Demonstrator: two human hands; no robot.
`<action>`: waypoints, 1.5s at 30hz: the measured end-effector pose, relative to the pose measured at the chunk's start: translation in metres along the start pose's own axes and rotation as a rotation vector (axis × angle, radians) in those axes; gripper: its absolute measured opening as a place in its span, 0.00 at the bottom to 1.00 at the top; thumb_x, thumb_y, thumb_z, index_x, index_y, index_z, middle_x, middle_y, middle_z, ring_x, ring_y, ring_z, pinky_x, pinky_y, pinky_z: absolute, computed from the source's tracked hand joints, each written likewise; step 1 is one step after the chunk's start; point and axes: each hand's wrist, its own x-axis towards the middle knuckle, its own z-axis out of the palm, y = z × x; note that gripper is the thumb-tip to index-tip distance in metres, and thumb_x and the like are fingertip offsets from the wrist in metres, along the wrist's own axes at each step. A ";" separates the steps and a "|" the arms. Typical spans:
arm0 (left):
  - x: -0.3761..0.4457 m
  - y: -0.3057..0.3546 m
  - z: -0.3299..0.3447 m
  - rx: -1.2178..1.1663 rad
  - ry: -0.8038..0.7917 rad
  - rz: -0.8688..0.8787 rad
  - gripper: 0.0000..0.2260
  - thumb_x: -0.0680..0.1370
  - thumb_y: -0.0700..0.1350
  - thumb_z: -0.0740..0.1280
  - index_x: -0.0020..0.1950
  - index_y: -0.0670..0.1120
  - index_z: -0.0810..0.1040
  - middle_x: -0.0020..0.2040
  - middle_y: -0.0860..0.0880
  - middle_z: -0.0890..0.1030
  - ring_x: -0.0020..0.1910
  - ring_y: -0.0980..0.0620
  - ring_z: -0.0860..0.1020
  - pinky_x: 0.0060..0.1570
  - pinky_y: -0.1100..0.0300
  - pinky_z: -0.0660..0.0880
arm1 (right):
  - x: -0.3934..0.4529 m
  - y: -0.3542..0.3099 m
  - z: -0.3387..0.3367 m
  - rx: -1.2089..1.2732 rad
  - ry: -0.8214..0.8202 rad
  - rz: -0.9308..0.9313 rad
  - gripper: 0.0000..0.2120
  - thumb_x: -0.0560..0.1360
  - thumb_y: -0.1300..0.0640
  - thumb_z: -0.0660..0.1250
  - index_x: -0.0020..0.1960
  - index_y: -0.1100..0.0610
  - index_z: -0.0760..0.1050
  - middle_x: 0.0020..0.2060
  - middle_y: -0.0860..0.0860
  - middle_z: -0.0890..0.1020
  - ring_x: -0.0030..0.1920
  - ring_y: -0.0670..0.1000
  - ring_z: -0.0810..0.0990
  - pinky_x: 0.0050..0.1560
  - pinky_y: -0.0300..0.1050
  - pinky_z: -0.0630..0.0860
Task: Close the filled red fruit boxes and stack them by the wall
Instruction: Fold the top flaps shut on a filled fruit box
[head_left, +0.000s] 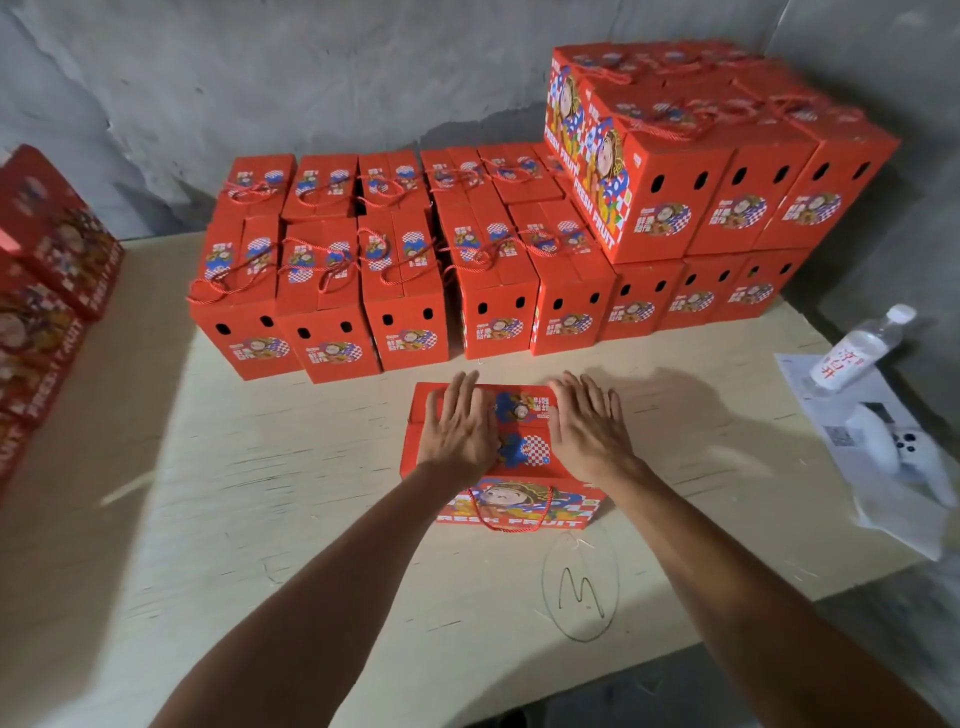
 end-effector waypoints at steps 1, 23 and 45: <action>0.001 -0.001 0.001 -0.011 -0.052 -0.002 0.25 0.87 0.53 0.45 0.82 0.45 0.56 0.84 0.43 0.54 0.83 0.44 0.50 0.79 0.40 0.48 | 0.003 0.000 0.001 -0.033 -0.045 0.002 0.24 0.85 0.45 0.46 0.79 0.50 0.59 0.79 0.51 0.64 0.80 0.57 0.60 0.79 0.62 0.54; 0.000 -0.069 -0.013 -0.456 0.154 -0.638 0.42 0.80 0.68 0.58 0.82 0.41 0.51 0.82 0.40 0.57 0.80 0.39 0.57 0.76 0.37 0.60 | -0.020 -0.070 0.004 0.195 -0.463 0.305 0.25 0.83 0.42 0.47 0.57 0.58 0.74 0.50 0.59 0.81 0.50 0.62 0.79 0.51 0.53 0.75; -0.097 -0.093 -0.034 -1.126 -0.355 -0.856 0.33 0.67 0.71 0.74 0.54 0.45 0.76 0.45 0.49 0.83 0.40 0.51 0.82 0.36 0.57 0.80 | -0.005 -0.131 0.002 0.898 -0.045 0.449 0.25 0.77 0.41 0.71 0.36 0.62 0.79 0.32 0.57 0.84 0.33 0.51 0.80 0.35 0.45 0.74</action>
